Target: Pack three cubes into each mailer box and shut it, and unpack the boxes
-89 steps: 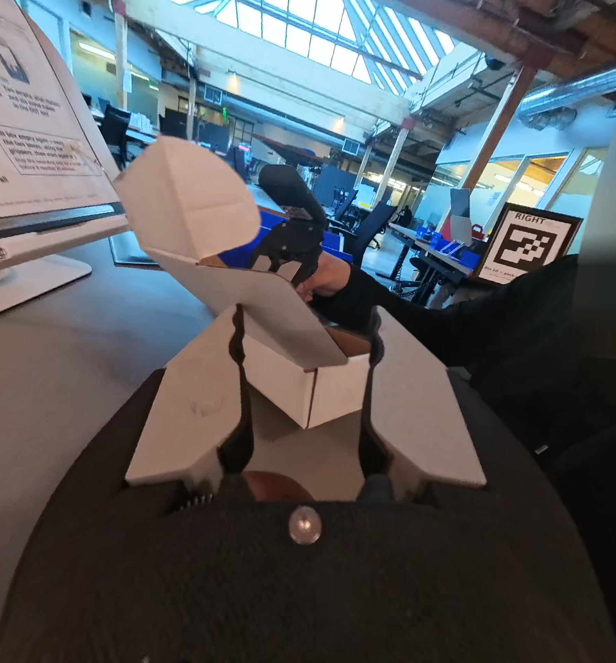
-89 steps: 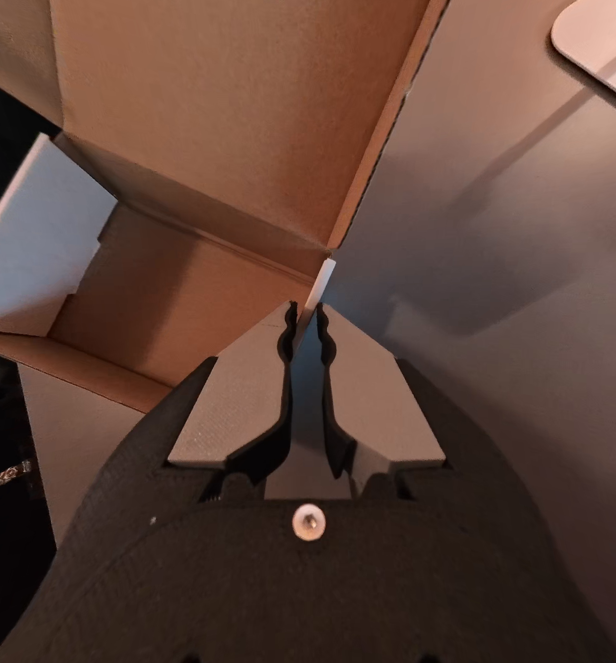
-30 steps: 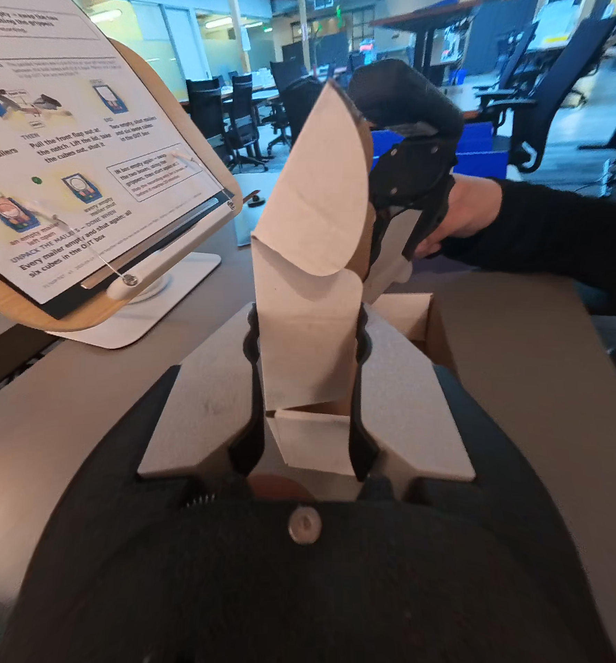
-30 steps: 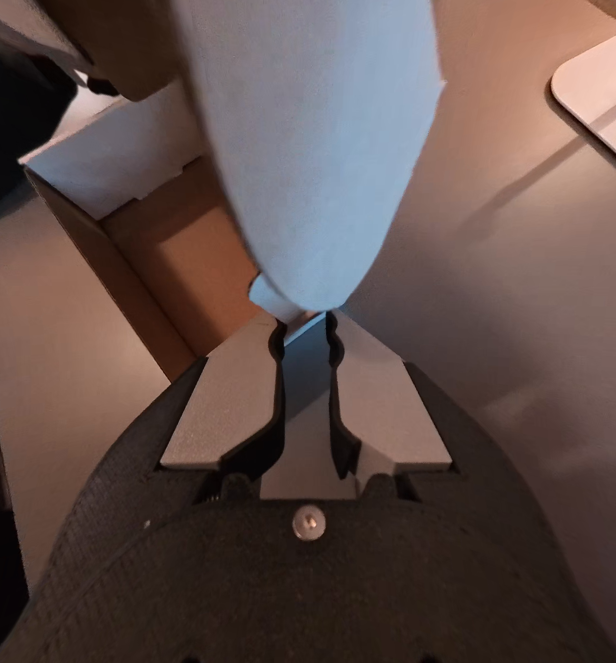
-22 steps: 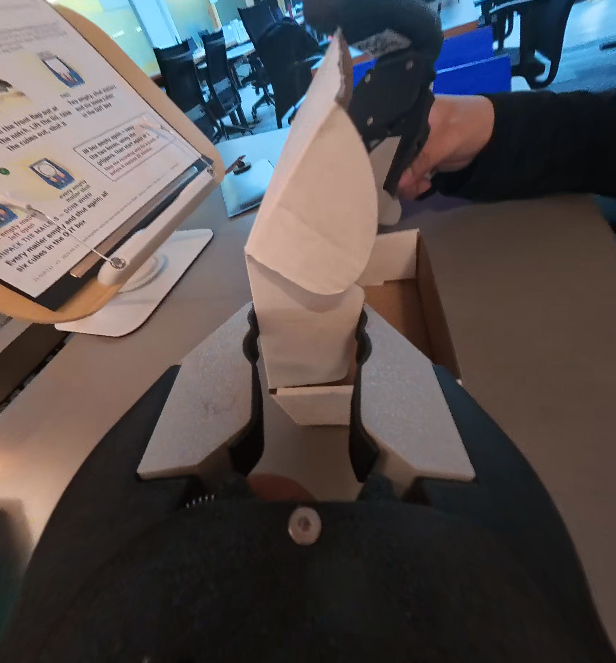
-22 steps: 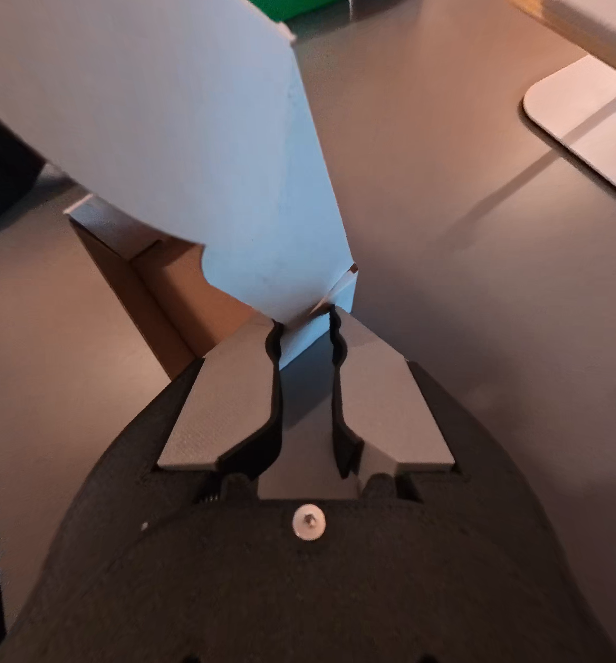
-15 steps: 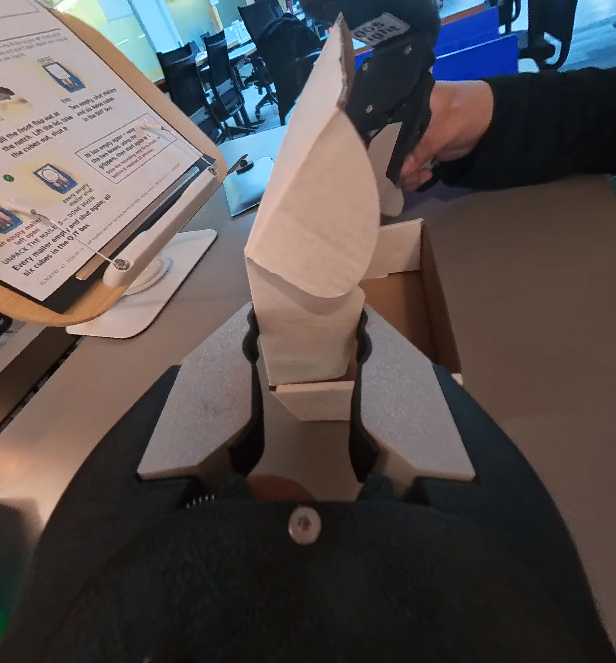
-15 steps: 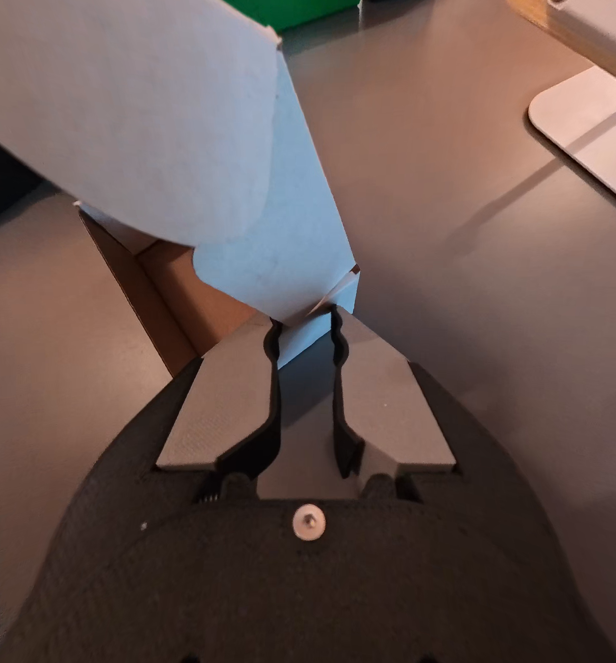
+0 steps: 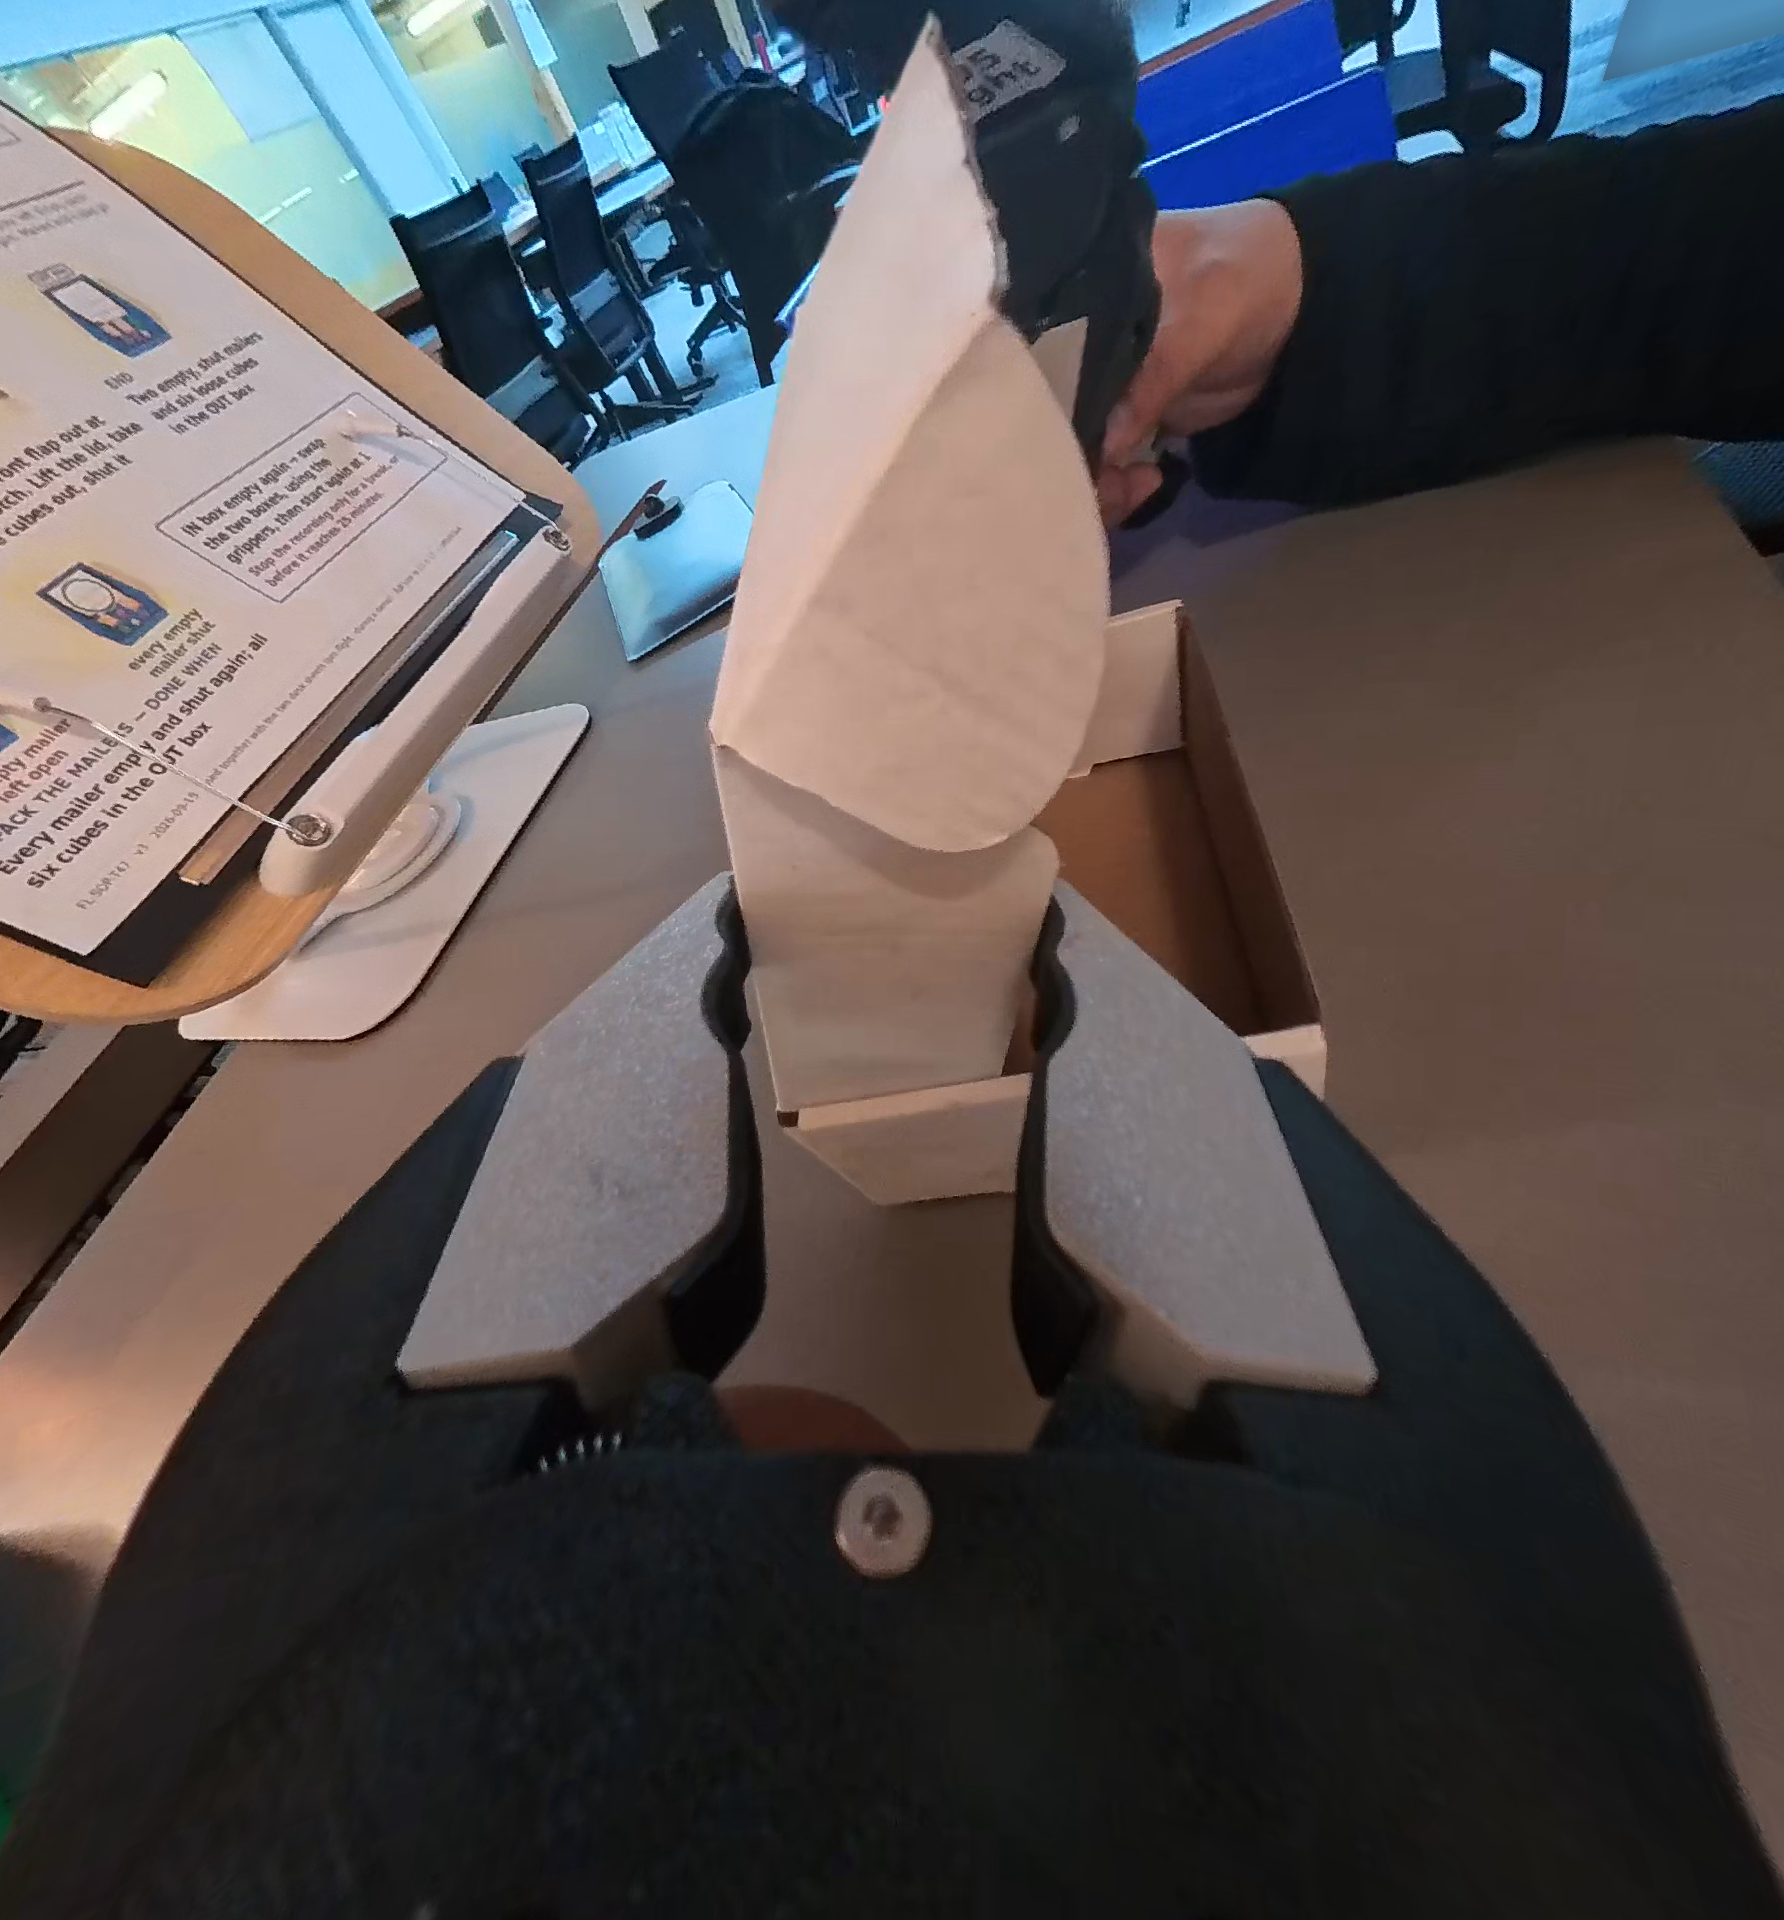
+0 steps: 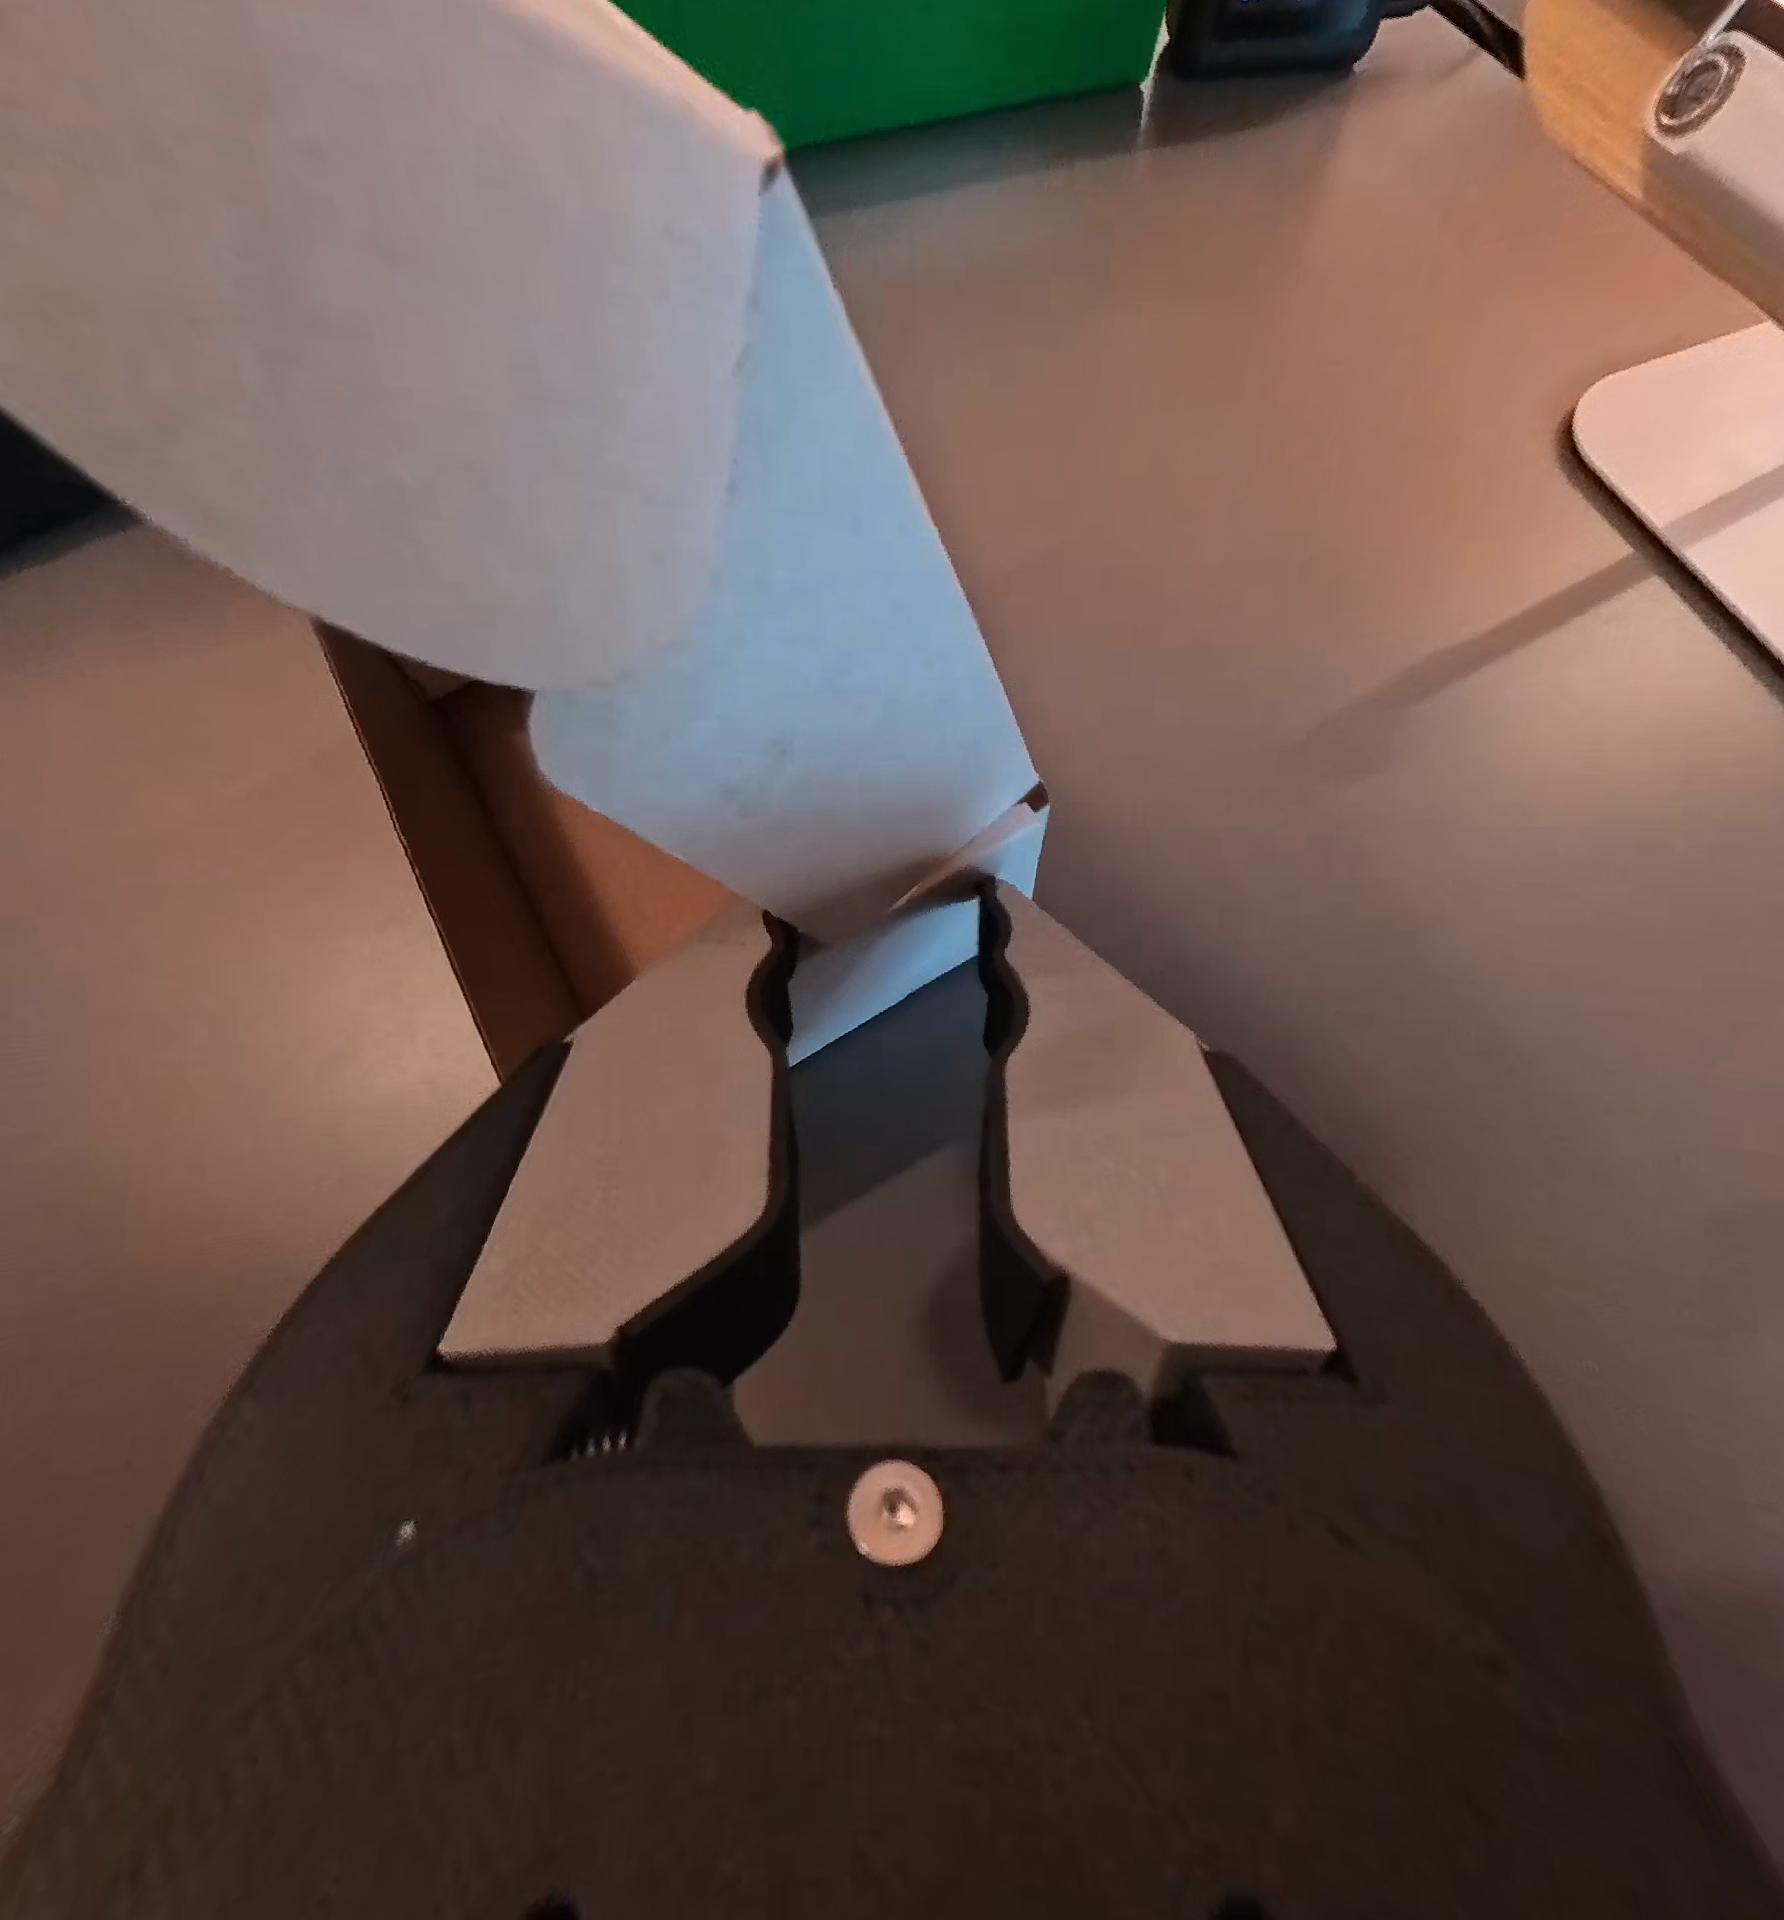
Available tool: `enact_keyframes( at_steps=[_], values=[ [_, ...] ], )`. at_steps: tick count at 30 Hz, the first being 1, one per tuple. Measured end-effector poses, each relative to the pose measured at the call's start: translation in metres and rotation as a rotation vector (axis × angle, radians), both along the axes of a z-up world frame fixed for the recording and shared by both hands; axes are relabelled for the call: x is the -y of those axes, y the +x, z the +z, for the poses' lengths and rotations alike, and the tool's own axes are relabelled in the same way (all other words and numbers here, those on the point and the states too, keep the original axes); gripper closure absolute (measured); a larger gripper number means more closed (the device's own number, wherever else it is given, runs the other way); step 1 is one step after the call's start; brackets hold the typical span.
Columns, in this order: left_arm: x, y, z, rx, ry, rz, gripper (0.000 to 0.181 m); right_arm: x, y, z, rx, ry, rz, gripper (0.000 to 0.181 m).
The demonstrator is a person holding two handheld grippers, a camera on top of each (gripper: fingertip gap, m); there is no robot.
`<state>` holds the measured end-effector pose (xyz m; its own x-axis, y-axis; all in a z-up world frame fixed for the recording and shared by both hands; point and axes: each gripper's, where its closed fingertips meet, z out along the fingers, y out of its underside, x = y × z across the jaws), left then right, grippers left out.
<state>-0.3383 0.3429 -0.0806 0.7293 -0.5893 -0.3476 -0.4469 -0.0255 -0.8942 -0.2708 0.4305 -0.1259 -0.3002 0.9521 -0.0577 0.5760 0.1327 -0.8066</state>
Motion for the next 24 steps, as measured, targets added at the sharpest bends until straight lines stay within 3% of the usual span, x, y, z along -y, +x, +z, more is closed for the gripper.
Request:
enact_keyframes(
  at_steps=[19, 24],
  values=[
    [-0.001, 0.008, 0.0, -0.002, -0.014, -0.018, 0.128, -0.002, 0.015, 0.004, -0.031, 0.063, 0.045, 0.126],
    [-0.001, 0.008, 0.0, -0.009, -0.013, -0.016, 0.128, -0.003, 0.028, 0.011, -0.051, 0.067, 0.079, 0.129]
  ],
)
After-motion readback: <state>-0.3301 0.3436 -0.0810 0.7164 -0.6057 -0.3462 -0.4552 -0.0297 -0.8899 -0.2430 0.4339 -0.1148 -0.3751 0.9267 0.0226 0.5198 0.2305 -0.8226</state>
